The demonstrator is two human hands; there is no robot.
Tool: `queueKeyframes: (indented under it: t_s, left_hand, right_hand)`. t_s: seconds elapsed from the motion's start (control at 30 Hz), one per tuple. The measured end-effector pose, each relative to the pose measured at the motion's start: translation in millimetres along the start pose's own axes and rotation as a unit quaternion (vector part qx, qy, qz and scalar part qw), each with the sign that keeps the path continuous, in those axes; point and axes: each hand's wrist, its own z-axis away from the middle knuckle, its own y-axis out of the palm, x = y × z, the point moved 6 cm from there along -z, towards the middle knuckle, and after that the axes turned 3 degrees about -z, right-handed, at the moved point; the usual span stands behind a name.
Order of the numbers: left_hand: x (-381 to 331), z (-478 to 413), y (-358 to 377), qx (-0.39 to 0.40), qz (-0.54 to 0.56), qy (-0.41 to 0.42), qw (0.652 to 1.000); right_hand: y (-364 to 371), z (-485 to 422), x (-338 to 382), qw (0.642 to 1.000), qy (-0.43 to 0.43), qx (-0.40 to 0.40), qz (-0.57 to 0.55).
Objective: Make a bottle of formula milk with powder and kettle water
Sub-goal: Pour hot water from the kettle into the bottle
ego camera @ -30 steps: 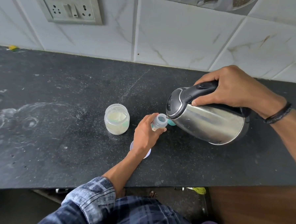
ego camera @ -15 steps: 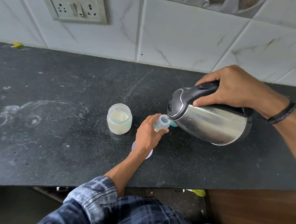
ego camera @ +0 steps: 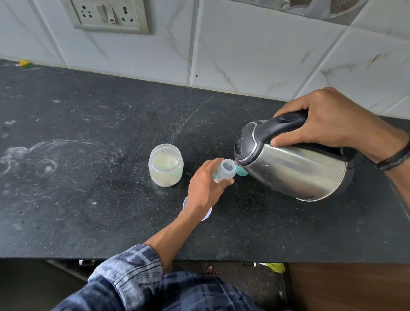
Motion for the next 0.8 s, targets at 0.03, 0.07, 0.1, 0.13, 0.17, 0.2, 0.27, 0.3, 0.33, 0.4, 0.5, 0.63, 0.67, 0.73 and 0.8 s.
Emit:
queueKeyframes:
  t_s: [0.03,0.07,0.1,0.13,0.17,0.2,0.27,0.3,0.33,0.4,0.5,0.63,0.67,0.73,0.8]
  left_hand:
    - [0,0,0,0.001,-0.001,-0.001,1.000]
    - [0,0,0,0.001,-0.002,-0.001,1.000]
    - [0,0,0,0.002,-0.004,-0.002,1.000]
    - [0,0,0,0.002,-0.005,-0.002,1.000]
    - [-1,0,0,0.001,-0.004,-0.002,1.000]
    - [-1,0,-1,0.001,-0.003,-0.002,1.000]
    - [-1,0,-1,0.002,-0.003,-0.004,1.000]
    - [-1,0,-1,0.001,-0.004,-0.004,1.000]
    - [-1,0,-1,0.002,-0.004,-0.005,1.000]
    - [-2,0,-1,0.004,-0.003,-0.008,1.000]
    - [-1,0,0,0.007,-0.005,-0.012,1.000]
    - [-1,0,0,0.008,-0.005,-0.017,1.000]
    - [-1,0,0,0.006,-0.004,-0.015,1.000]
    - [-1,0,0,0.000,-0.003,-0.009,1.000]
    - [-2,1,-1,-0.002,-0.003,-0.007,1.000]
  right_hand:
    - [-1,0,0,1.000,0.000,0.000,0.000]
    - [-2,1,-1,1.000,0.000,0.000,0.000]
    - [-3,1,-1,1.000,-0.001,-0.001,-0.001]
    - [-4,2,-1,1.000,-0.001,-0.002,-0.001]
    - [-5,3,-2,1.000,-0.002,-0.003,0.000]
    - [-6,3,-2,1.000,-0.002,-0.003,0.002]
    - [-8,4,-2,1.000,-0.003,-0.003,0.004]
    - [-9,4,-3,1.000,-0.003,-0.004,0.005]
    - [-9,4,-3,1.000,-0.003,-0.004,0.006]
    - [-11,5,-2,1.000,-0.005,-0.006,0.008]
    - [-14,7,-2,1.000,-0.006,-0.005,0.007]
    - [-18,9,0,1.000,-0.012,-0.009,0.009]
    - [-19,10,0,1.000,-0.012,-0.011,0.010]
    - [-21,10,0,1.000,-0.010,-0.013,0.011]
    - [-23,11,1,1.000,-0.009,-0.014,0.011]
